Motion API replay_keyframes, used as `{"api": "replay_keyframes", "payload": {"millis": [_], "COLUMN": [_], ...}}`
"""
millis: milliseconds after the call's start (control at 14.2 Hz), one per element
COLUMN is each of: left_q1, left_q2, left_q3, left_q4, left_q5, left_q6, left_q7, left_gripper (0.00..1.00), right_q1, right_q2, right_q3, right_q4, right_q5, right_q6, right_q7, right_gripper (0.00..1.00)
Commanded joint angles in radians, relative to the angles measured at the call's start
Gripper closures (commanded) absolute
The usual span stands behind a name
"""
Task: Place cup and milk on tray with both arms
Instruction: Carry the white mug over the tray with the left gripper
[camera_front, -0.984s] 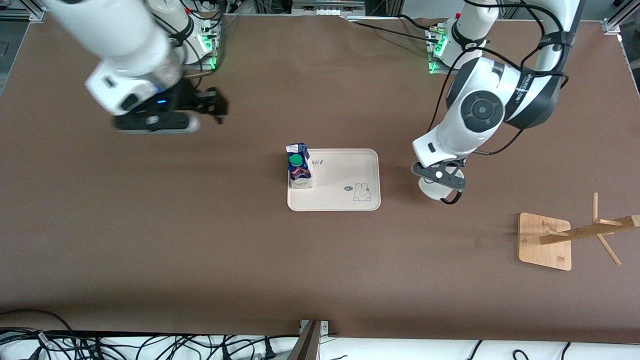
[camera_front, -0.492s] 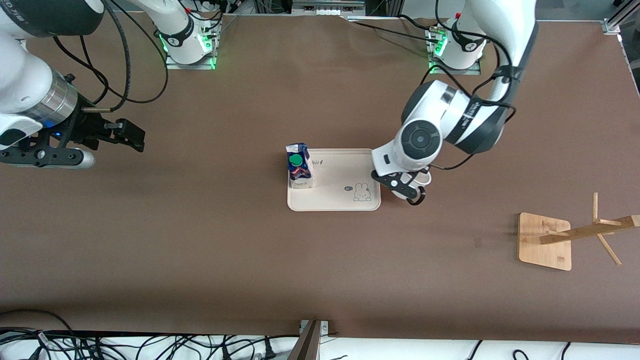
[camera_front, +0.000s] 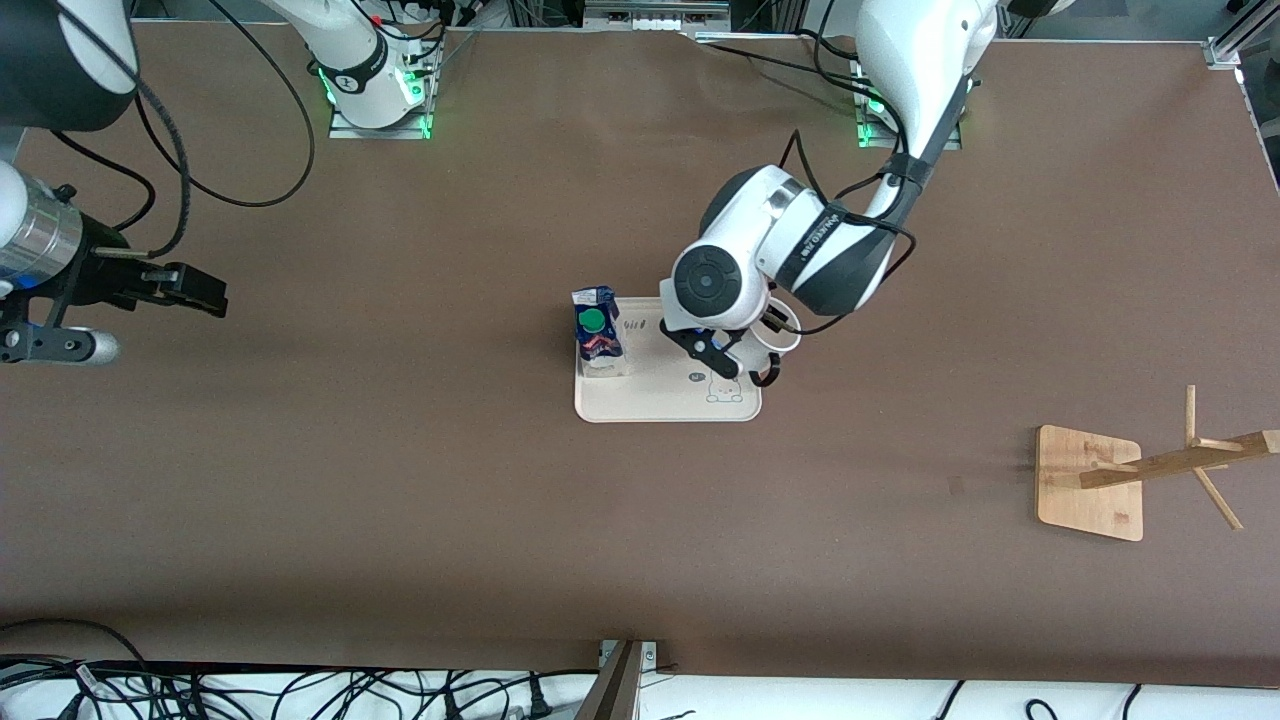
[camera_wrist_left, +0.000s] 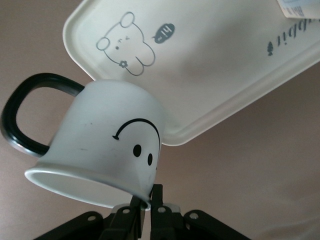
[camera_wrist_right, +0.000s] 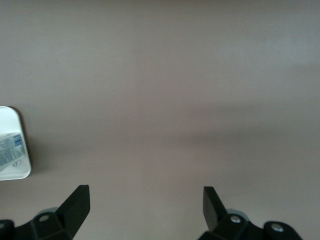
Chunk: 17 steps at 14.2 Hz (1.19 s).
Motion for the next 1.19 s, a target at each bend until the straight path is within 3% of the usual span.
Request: {"api": "replay_keyframes", "payload": {"millis": [0, 141, 422, 633, 1125], "left_q1": [-0.031, -0.035, -0.046, -0.071, -0.071], "left_q2": [0.047, 0.068, 0.097, 0.154, 0.168], "left_q3": [0.010, 0.008, 0.010, 0.010, 0.011], "left_q4": [0.084, 0.086, 0.098, 0.172, 0.175], "left_q5": [0.041, 0.041, 0.041, 0.036, 0.035], "left_q6": [-0.090, -0.102, -0.099, -0.093, -0.067], "left_q7": [0.013, 0.015, 0.013, 0.007, 0.004], "left_gripper": [1.00, 1.00, 1.00, 1.00, 1.00], "right_q1": [-0.196, -0.232, -0.263, -0.257, -0.269], "right_q2": [-0.081, -0.125, -0.169, -0.175, -0.175], "right_q3": [0.172, 0.215, 0.211, 0.211, 0.212], "right_q4": [-0.120, -0.166, -0.171, -0.175, -0.183], "right_q5": [-0.055, -0.129, -0.124, -0.132, -0.124], "right_q6": [0.083, 0.140, 0.141, 0.130, 0.102], "right_q7": [-0.004, -0.006, -0.022, 0.007, 0.017], "right_gripper": [0.00, 0.00, 0.00, 0.00, 0.00]}}
